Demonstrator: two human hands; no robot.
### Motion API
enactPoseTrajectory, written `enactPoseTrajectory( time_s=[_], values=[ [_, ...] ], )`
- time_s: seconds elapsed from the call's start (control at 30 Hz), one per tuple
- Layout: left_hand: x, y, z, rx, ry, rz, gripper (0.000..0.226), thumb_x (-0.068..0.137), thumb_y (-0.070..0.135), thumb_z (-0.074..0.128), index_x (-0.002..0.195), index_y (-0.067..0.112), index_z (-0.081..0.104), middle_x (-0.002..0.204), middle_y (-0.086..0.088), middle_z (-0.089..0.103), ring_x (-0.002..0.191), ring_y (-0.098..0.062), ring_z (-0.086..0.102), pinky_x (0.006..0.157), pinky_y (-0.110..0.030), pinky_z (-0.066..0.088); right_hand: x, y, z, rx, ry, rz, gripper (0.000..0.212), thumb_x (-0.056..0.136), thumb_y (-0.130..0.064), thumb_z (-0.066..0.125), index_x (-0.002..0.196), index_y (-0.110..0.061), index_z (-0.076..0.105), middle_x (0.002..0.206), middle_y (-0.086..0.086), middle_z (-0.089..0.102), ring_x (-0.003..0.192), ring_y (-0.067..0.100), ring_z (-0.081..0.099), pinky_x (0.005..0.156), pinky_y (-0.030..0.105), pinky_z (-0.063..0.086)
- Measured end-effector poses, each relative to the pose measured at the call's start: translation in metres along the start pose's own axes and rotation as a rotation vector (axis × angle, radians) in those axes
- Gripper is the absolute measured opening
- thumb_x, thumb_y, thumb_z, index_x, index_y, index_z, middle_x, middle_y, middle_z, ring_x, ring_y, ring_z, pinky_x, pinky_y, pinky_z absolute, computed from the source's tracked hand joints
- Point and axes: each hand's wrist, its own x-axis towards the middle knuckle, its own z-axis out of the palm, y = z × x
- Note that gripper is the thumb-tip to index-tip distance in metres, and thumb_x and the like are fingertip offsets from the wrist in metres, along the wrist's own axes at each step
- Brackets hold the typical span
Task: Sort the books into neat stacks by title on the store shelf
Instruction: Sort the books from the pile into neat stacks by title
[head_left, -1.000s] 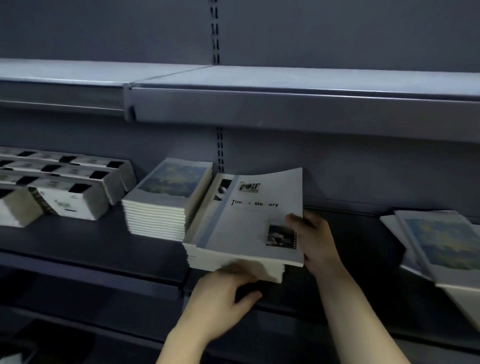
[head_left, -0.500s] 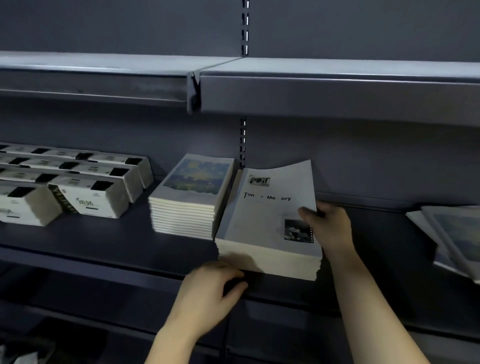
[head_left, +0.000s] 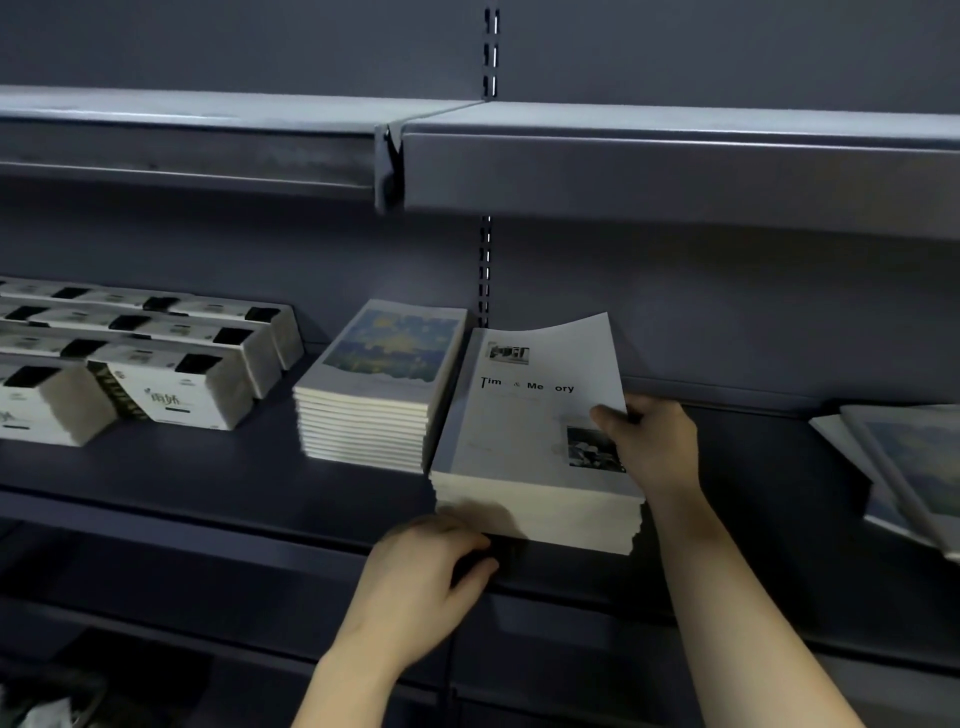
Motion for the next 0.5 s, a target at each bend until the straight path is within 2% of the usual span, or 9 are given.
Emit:
enactPoseTrajectory(
  time_s=[0.23, 0.37, 0.5],
  values=[
    [-0.003, 0.003, 0.009, 0.032, 0.045, -0.038, 0.036, 0.081, 0.051, 0.043, 0.094, 0.032, 0.071, 0.091, 0.018, 0.066, 0.086, -0.008, 0.059, 0.067, -0.022, 0.046, 0.000, -0.001, 0.000, 0.009, -0.016, 0.014, 0.026, 0.091, -0.023, 0.063, 0.115, -0.012, 0.068, 0.111, 0.004, 0.071, 0.084, 0.010, 0.058, 0.057, 0.012, 0.035],
    [-0.004, 0.006, 0.012, 0.045, 0.039, -0.054, 0.036, 0.082, 0.050, 0.043, 0.097, 0.032, 0.070, 0.096, 0.017, 0.065, 0.089, -0.009, 0.058, 0.069, -0.024, 0.047, 0.000, 0.001, -0.003, -0.001, -0.066, 0.020, 0.028, 0.092, -0.028, 0.063, 0.115, -0.014, 0.068, 0.108, 0.002, 0.070, 0.083, 0.009, 0.058, 0.057, 0.014, 0.036],
    [-0.006, 0.009, 0.011, 0.044, 0.052, -0.056, 0.031, 0.083, 0.047, 0.049, 0.098, 0.030, 0.071, 0.096, 0.016, 0.065, 0.089, -0.009, 0.057, 0.068, -0.023, 0.044, 0.001, 0.002, -0.002, -0.024, -0.079, 0.026, 0.025, 0.092, -0.030, 0.061, 0.109, -0.014, 0.069, 0.101, 0.001, 0.069, 0.075, 0.006, 0.056, 0.056, 0.016, 0.037]
  ],
)
